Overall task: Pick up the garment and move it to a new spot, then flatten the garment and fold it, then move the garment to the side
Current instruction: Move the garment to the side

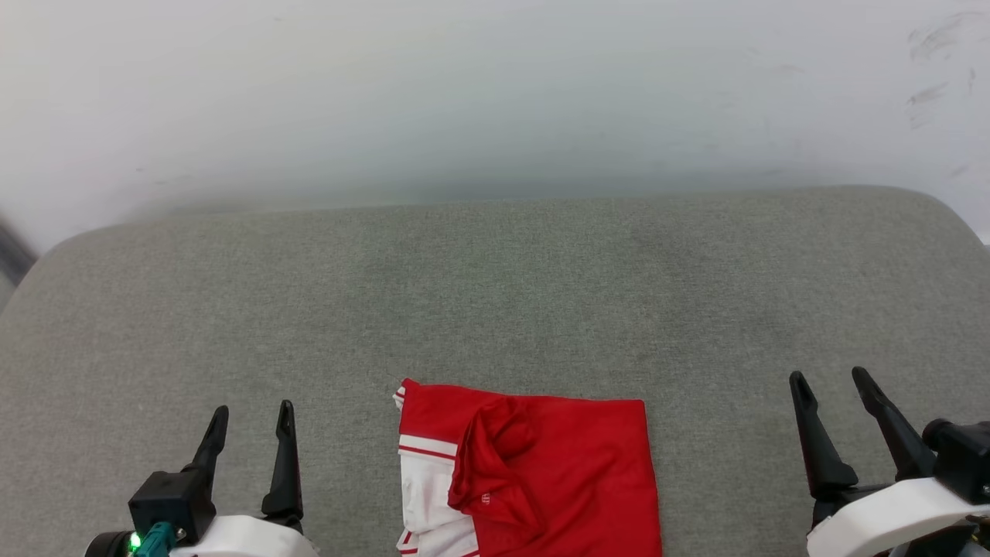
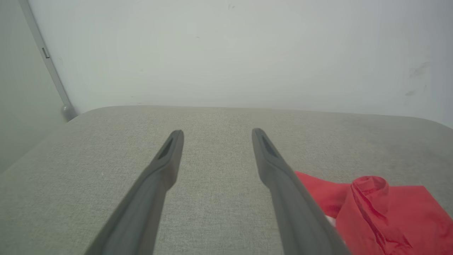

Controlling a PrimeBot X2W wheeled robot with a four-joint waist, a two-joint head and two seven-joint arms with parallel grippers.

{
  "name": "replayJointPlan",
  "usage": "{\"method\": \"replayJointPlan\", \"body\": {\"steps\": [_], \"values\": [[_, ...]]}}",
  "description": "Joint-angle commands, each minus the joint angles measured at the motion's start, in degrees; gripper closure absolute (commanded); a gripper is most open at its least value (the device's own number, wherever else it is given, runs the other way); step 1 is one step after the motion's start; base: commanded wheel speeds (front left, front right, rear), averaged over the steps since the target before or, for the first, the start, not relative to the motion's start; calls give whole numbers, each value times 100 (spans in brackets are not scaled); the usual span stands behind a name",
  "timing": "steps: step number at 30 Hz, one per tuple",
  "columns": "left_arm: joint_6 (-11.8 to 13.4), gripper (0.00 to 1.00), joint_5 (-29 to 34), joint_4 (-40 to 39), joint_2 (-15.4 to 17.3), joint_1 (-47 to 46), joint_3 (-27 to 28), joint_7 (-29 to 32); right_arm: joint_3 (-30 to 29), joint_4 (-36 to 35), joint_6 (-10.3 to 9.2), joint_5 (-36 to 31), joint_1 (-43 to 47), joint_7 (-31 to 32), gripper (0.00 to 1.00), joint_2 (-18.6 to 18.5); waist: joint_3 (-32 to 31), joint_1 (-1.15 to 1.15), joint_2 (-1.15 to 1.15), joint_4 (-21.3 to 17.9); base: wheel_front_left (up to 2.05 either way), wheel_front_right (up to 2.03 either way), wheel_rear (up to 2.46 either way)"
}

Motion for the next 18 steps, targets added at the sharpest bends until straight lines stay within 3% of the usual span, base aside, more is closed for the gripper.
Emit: {"method": "replayJointPlan", "body": {"steps": [1, 4, 9, 13, 18], "values": [[-27, 0, 12, -10, -22, -54, 15, -51, -31, -1, -2, 43, 77, 12, 0, 25, 18, 0, 0, 26, 0, 0, 0], [-39, 0, 29, -44, -42, -103, 36, -45, -164, 42, -2, 299, 53, 169, 0, 41, 76, 0, 0, 88, 0, 0, 0], [-77, 0, 75, -131, -103, -218, 141, -67, -616, 301, -1, 1260, -174, 706, 0, -118, 287, 0, 0, 261, 0, 0, 0], [-139, 0, 120, -134, -204, -393, 221, -77, -834, 889, -2, 2223, -417, 1603, 0, -497, 511, 0, 0, 421, 0, 0, 0], [-259, 0, 234, -83, -351, -635, 244, -86, -639, 1697, -1, 3088, -642, 2622, 0, -812, 803, 0, 0, 707, 0, 0, 0]]}}
